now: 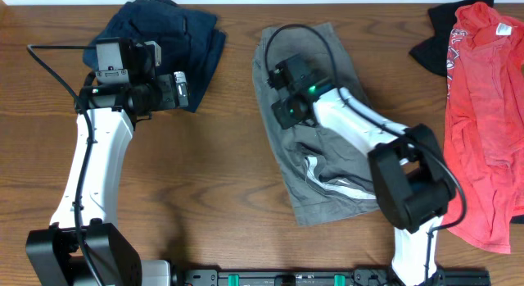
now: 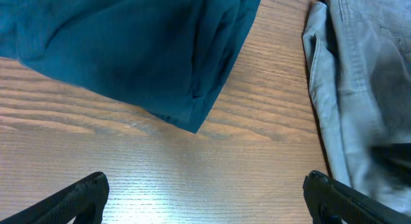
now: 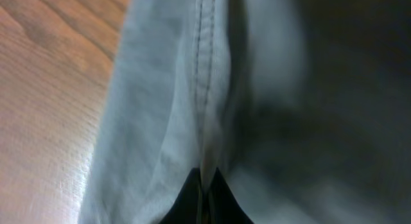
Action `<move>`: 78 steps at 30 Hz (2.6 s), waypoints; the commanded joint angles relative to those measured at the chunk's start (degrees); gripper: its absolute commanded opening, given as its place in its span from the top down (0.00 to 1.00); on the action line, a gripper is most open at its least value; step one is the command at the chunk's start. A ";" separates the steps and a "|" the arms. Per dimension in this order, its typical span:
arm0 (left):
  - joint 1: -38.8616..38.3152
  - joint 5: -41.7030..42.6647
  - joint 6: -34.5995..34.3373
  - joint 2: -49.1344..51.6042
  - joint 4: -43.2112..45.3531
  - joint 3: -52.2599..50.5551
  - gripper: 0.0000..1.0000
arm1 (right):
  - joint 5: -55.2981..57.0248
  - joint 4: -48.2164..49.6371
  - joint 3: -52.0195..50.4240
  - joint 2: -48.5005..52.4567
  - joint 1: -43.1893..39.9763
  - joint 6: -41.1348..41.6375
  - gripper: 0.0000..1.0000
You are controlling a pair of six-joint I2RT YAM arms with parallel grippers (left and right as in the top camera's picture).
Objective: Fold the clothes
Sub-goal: 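Release the shorts and lift the right gripper back to the right, then grasp the shorts' left waistband corner with the left gripper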
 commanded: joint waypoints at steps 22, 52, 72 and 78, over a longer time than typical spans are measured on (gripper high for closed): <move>-13.05 -0.55 1.68 5.11 11.34 0.57 0.02 | -2.32 -18.93 10.14 -12.68 -49.92 -2.58 0.71; -25.62 8.74 14.40 42.23 8.52 30.80 0.02 | -9.84 -23.56 10.95 -18.10 -36.52 -7.80 0.01; -31.23 0.90 15.13 43.60 -0.24 30.82 0.94 | -13.99 -25.16 10.80 -18.10 -35.34 -7.41 0.01; -28.26 -12.02 4.83 36.72 -9.73 30.91 0.94 | -16.33 -25.35 10.58 -18.08 -33.68 -2.78 0.01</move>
